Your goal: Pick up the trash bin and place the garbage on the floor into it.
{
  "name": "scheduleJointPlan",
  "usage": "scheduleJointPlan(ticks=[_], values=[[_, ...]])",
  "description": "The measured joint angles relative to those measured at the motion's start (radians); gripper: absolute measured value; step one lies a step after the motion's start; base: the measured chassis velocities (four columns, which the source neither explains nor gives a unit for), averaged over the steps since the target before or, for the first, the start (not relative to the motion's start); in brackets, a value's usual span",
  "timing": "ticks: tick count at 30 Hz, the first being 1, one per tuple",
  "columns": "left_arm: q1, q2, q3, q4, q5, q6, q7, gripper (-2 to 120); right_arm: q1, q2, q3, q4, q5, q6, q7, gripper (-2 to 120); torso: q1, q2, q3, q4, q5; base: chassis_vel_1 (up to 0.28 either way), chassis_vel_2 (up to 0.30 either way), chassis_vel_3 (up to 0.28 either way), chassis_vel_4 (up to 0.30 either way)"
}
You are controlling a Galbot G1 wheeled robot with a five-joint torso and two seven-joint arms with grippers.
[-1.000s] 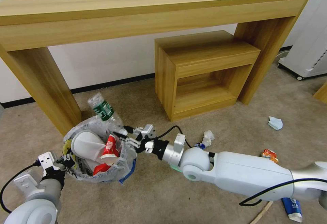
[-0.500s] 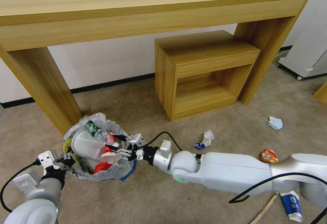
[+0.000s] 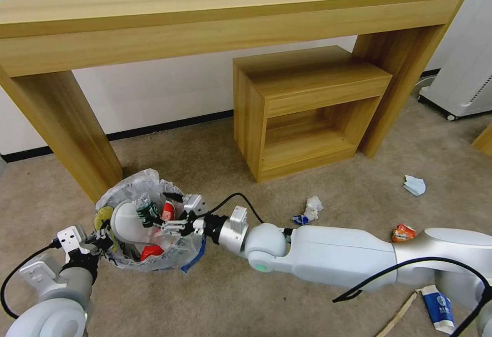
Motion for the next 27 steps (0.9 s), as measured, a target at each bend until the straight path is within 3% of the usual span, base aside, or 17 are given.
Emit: scheduleJointPlan(ticks=[4, 13, 21, 25, 27], values=[[0.0, 0.003, 0.0, 0.008, 0.002, 0.0, 0.0, 3, -0.031, -0.017, 0.1, 0.021, 0.012, -0.019, 0.032, 100, 0.0, 0.0, 0.0, 0.0001, 0.0, 0.0, 0.0, 0.0, 0.0], [-0.001, 0.008, 0.0, 0.017, 0.004, 0.0, 0.0, 3, -0.076, -0.046, 0.23, 0.033, 0.03, -0.049, 0.073, 100, 0.0, 0.0, 0.0, 0.0001, 0.0, 0.0, 0.0, 0.0, 0.0], [-0.003, 0.016, 0.006, 0.023, 0.006, 0.0, 0.001, 3, -0.21, -0.128, 0.415, 0.047, 0.025, -0.074, 0.099, 100, 0.0, 0.0, 0.0, 0.0, 0.0002, 0.0, 0.0, 0.0, 0.0], [-0.002, 0.016, 0.008, 0.023, 0.008, 0.0, 0.002, 3, -0.231, -0.136, 0.449, 0.051, 0.023, -0.079, 0.116, 100, 0.0, 0.0, 0.0, 0.0001, 0.0001, 0.0, 0.0, 0.0, 0.0], [0.003, 0.018, 0.006, 0.023, 0.011, 0.0, 0.005, 3, -0.256, -0.145, 0.531, 0.046, 0.025, -0.094, 0.148, 100, 0.0, 0.0, 0.0, 0.0003, 0.0, 0.0, 0.0, 0.0, 0.0]])
